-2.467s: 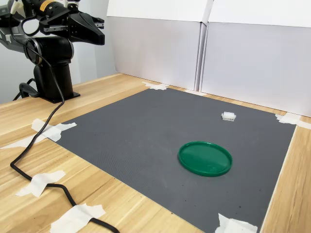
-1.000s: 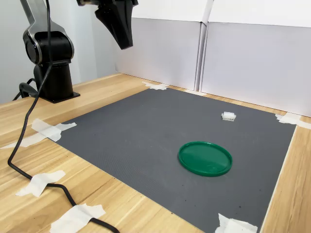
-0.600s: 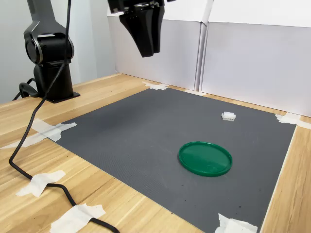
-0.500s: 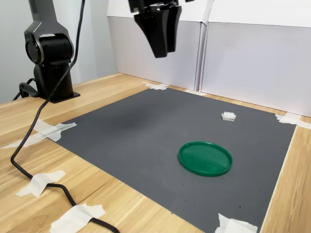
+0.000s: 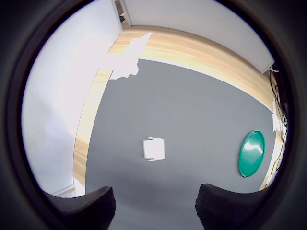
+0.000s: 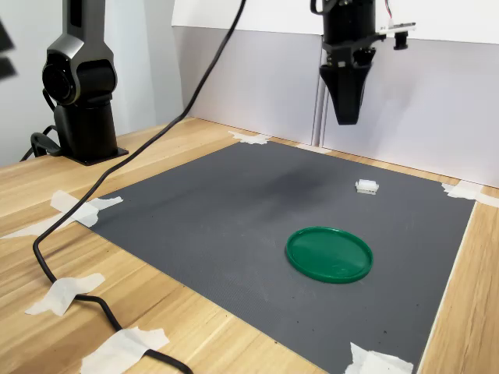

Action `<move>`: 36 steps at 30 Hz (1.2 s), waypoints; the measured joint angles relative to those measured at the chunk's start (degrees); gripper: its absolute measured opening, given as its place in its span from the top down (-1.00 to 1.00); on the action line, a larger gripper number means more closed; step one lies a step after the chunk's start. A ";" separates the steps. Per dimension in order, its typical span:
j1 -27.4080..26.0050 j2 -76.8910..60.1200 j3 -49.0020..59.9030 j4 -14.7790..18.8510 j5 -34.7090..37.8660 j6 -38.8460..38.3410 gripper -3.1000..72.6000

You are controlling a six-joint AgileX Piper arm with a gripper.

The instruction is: Grasp a white terminal and put it on the green lid.

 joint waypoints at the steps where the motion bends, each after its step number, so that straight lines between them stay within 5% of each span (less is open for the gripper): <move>1: 0.42 0.97 -0.44 0.06 0.01 0.91 -0.97; 9: 1.27 7.52 -1.12 0.02 -3.27 5.86 -0.97; 36: 1.27 14.40 -5.07 -0.64 -5.93 5.64 -0.85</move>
